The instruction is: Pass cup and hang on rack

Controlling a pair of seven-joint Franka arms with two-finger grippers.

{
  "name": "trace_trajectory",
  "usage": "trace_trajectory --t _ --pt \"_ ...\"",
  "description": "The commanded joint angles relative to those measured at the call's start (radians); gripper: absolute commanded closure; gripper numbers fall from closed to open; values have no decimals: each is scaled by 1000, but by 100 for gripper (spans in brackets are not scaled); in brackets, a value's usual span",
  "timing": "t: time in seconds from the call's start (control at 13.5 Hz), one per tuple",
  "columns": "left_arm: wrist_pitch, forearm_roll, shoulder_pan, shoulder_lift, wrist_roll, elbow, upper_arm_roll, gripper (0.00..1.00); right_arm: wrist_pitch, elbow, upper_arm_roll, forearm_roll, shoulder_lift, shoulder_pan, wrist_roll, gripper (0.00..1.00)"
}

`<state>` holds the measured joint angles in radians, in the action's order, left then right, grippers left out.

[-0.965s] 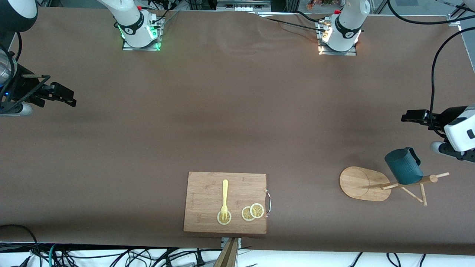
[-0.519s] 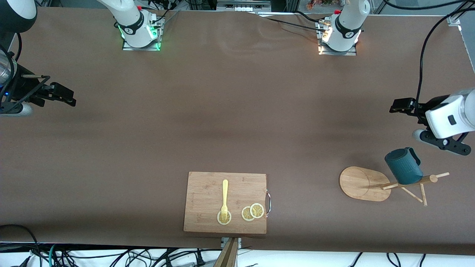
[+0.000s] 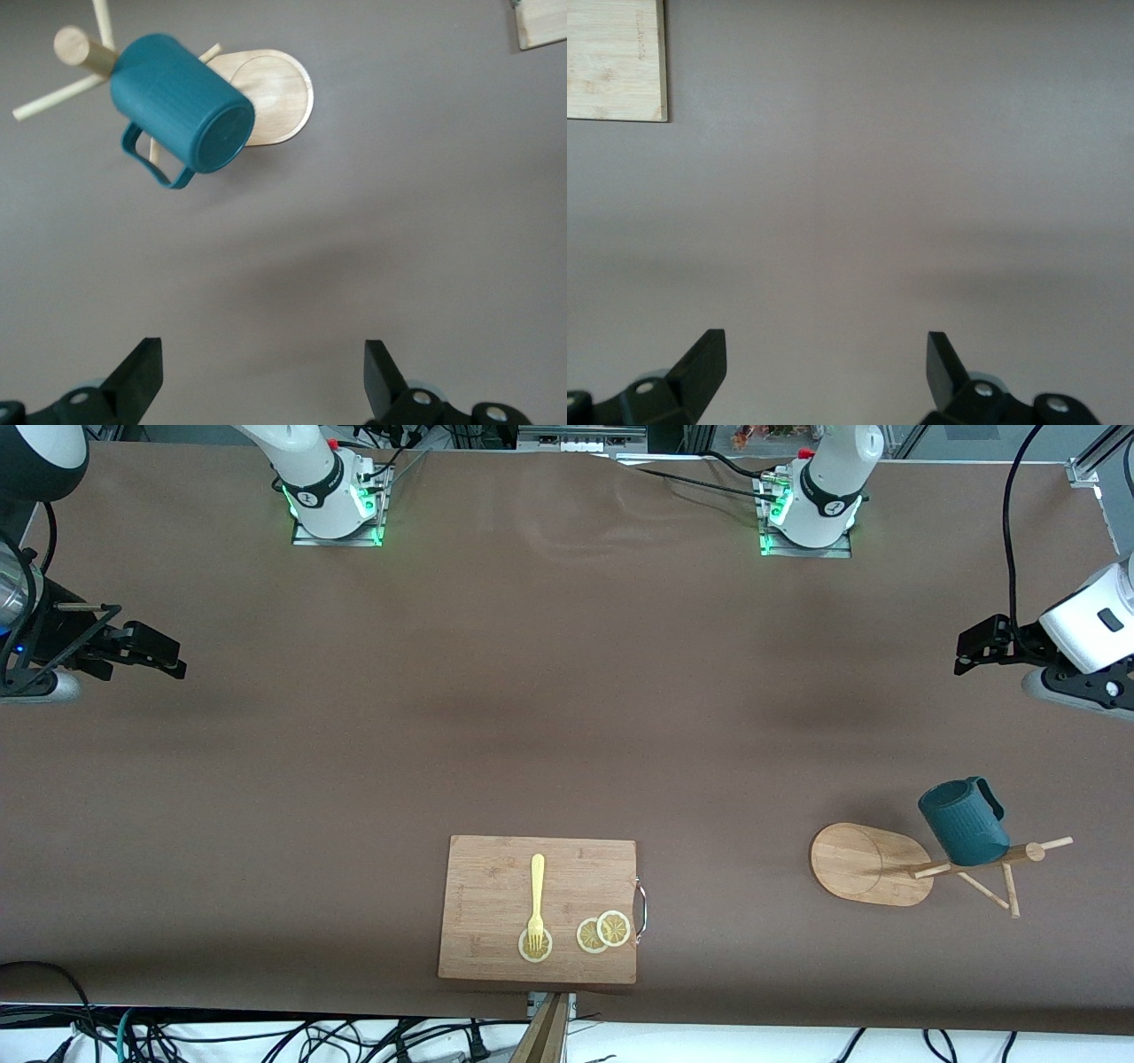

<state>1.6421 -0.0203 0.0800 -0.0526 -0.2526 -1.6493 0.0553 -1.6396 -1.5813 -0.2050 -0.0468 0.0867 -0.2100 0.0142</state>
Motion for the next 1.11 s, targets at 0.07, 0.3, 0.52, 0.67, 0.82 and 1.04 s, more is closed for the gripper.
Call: trace_trajectory --t 0.07,0.3,0.52,0.67,0.82,1.04 --pt "119 26 -72 160 108 -227 -71 0 4 15 4 -18 2 1 6 0" --pt "119 19 -71 149 95 -222 -61 0 14 14 7 -18 -2 -2 0 0" --pt "119 20 -71 148 79 -219 -60 0 14 14 7 -24 2 0 -2 0" --pt "119 22 -72 148 81 -219 -60 0 15 12 4 -24 1 1 -3 0" --pt "117 23 -72 148 79 -219 -60 0 12 14 2 -24 2 3 -2 0" --pt "117 25 -71 148 78 -219 -60 0 14 14 6 -24 2 1 -3 0"
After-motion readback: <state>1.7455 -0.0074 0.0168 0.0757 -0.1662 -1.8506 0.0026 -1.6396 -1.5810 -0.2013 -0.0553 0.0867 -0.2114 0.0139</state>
